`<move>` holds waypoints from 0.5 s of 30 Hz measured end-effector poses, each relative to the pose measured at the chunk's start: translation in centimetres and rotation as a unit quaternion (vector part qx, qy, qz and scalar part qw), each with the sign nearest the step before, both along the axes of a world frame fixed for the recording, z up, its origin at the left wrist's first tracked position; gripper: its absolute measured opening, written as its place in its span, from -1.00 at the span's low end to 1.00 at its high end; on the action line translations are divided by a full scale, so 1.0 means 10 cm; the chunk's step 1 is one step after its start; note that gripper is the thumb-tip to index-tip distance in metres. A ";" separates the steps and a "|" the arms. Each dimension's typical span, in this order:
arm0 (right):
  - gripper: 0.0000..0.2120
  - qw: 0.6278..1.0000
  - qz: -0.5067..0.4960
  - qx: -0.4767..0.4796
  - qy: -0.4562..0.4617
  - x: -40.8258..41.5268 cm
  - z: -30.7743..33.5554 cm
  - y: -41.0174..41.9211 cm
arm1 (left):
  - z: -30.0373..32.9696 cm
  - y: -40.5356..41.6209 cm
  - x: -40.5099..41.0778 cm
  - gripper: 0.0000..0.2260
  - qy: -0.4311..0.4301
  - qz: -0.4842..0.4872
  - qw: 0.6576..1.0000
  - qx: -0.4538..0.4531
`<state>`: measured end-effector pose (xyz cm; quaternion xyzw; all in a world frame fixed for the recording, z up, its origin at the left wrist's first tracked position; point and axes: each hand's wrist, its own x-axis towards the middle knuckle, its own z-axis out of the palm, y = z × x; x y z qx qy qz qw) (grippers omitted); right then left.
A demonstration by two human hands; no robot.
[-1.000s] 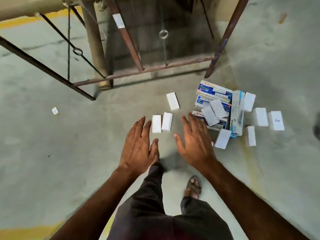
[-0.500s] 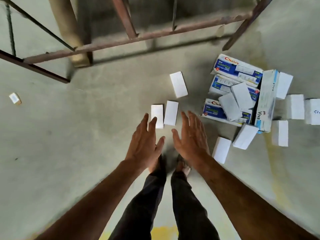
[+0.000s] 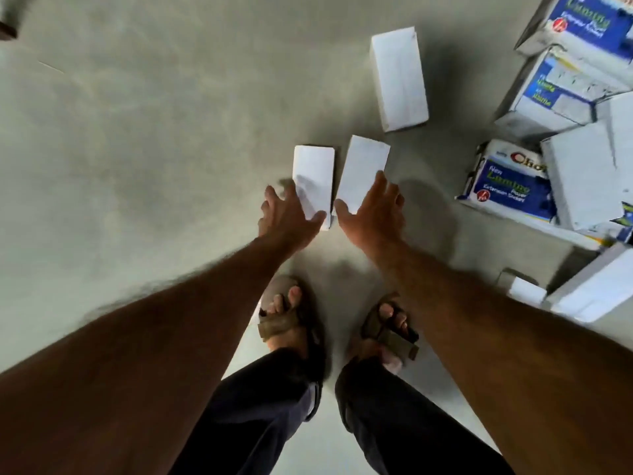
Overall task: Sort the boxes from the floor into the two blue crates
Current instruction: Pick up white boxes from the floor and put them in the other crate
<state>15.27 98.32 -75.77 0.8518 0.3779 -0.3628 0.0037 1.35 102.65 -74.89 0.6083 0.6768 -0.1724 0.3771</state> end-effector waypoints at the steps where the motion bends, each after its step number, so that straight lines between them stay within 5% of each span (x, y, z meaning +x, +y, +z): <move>1: -0.02 1.000 -0.022 -0.008 -0.001 -0.03 -0.13 0.05 | -0.14 0.00 0.03 -0.09 0.000 0.030 1.000 0.000; 6: 0.05 0.992 -0.122 0.001 0.012 -0.09 -0.44 0.28 | -0.55 -0.05 0.20 0.04 -0.030 0.092 0.995 0.032; 15: 0.18 0.993 -0.114 -0.020 -0.001 -0.01 -0.50 0.50 | -0.71 0.13 0.05 0.06 -0.064 0.073 0.994 0.044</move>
